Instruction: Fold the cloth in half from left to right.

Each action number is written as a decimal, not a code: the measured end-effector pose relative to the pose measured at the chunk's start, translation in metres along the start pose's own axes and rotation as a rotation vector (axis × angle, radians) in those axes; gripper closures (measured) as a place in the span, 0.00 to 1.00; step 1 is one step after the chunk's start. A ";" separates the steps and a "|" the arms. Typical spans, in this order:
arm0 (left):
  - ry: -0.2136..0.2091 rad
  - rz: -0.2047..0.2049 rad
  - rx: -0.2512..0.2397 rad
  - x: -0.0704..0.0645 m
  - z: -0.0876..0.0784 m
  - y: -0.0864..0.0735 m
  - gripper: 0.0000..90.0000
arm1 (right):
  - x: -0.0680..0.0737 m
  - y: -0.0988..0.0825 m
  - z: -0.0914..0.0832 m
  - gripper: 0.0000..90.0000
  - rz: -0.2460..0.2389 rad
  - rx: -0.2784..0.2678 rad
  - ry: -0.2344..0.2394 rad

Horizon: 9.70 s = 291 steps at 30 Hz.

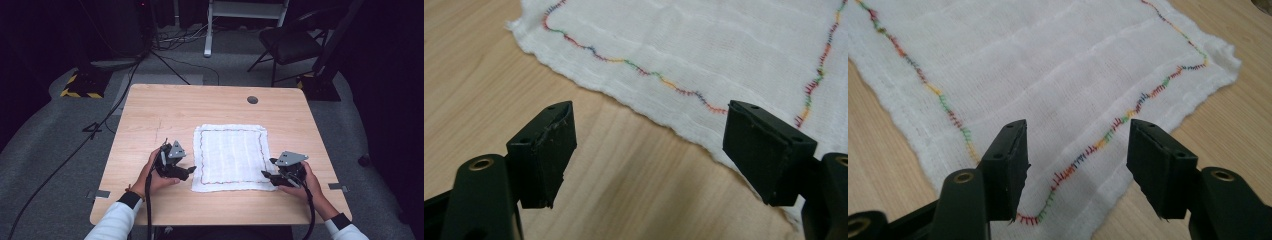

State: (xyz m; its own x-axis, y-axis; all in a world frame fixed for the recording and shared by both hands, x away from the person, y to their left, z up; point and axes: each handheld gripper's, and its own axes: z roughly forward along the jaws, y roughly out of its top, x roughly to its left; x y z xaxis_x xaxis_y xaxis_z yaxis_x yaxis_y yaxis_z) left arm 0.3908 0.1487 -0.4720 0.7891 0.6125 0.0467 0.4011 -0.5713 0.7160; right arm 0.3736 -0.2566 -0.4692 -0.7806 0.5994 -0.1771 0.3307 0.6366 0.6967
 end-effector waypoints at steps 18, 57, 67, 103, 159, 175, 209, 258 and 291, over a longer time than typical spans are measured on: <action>0.148 -0.069 0.033 0.060 0.037 0.029 0.25 | 0.062 0.064 0.041 0.49 -0.116 -0.086 0.130; 0.081 -0.197 0.009 0.099 0.102 0.052 0.36 | 0.138 0.109 0.105 0.60 -0.148 0.005 0.290; -0.011 -0.175 -0.007 0.095 0.098 0.051 0.83 | 0.135 0.107 0.104 0.83 -0.134 0.003 0.256; 0.053 -0.113 -0.019 0.094 0.055 0.034 0.96 | 0.145 0.120 0.084 0.95 -0.315 -0.092 0.287; -0.030 -0.004 -0.115 0.049 0.095 0.132 0.96 | 0.075 0.079 0.003 0.95 -0.119 -0.175 0.132; -0.067 0.056 -0.085 0.019 0.138 0.168 0.96 | 0.047 0.041 -0.021 0.95 -0.054 -0.139 0.075; -0.193 0.205 0.062 -0.096 0.079 0.073 0.33 | 0.000 -0.010 0.008 0.58 0.035 0.064 0.070; -0.007 0.039 -0.032 0.008 0.049 0.085 0.26 | -0.047 0.050 0.023 0.52 0.106 -0.037 0.027; -0.088 -0.063 0.083 0.049 0.136 0.100 0.39 | -0.085 0.073 0.123 0.75 0.250 0.051 0.112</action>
State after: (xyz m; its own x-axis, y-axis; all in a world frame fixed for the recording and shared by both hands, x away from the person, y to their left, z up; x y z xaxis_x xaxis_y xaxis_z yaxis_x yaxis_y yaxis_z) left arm 0.5321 0.0475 -0.4928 0.7972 0.6006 -0.0606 0.4857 -0.5786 0.6552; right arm 0.5298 -0.2014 -0.4890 -0.7242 0.6854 0.0759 0.5448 0.5011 0.6724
